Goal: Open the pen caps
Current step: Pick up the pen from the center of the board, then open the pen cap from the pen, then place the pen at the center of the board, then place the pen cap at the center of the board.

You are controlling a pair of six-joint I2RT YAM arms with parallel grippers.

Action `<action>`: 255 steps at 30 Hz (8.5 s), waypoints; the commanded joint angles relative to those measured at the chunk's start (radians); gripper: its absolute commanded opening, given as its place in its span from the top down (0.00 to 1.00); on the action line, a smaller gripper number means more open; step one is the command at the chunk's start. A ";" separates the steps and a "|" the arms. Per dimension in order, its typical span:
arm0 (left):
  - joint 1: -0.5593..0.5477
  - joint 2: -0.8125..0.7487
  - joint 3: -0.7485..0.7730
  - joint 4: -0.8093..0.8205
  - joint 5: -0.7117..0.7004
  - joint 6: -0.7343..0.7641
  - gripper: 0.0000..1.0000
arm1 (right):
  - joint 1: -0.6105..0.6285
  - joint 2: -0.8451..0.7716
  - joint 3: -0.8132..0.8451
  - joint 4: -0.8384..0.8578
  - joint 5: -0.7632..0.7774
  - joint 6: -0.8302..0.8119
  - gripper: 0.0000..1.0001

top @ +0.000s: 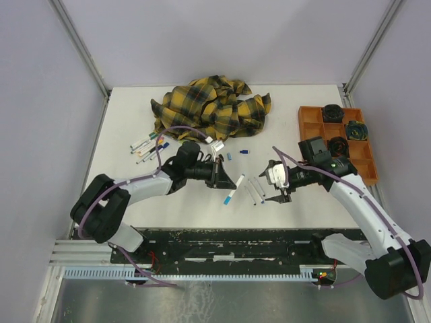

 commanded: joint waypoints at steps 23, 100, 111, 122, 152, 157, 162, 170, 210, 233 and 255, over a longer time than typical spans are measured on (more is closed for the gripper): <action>-0.169 0.173 0.169 0.157 0.180 -0.072 0.97 | 0.350 0.109 -0.077 0.127 0.532 -0.460 0.48; -0.402 -0.013 -0.164 1.017 -1.021 -0.349 0.45 | -0.023 0.018 0.012 0.237 0.057 0.747 1.00; -0.402 0.004 -0.150 1.013 -0.995 -0.347 0.97 | -0.023 0.014 0.005 0.244 0.038 0.751 0.80; -0.402 0.061 -0.133 1.027 -0.977 -0.354 0.97 | -0.023 0.015 -0.027 0.348 -0.013 0.873 0.49; -0.023 -0.087 0.094 0.790 -0.960 -0.321 0.97 | -0.022 0.160 0.028 0.218 0.045 0.799 1.00; 0.010 -0.107 0.104 0.751 -0.933 -0.311 0.97 | -0.022 0.182 0.022 0.248 0.126 0.836 1.00; 0.013 -0.122 0.068 0.632 -0.882 -0.289 0.97 | -0.024 0.238 -0.016 0.351 0.368 0.951 0.96; 0.048 -0.135 -0.034 0.589 -0.748 -0.247 0.97 | -0.025 0.376 -0.003 0.398 0.631 1.115 0.94; -0.161 -0.007 0.098 0.107 -0.831 -0.070 0.97 | -0.029 0.643 0.227 0.179 0.606 1.075 0.57; -0.281 0.805 1.177 -0.729 -1.173 -0.123 0.96 | -0.322 0.079 0.192 0.128 0.417 0.926 0.39; -0.246 0.952 1.309 -0.833 -1.253 -0.175 0.76 | -0.340 0.099 0.178 0.129 0.376 0.933 0.39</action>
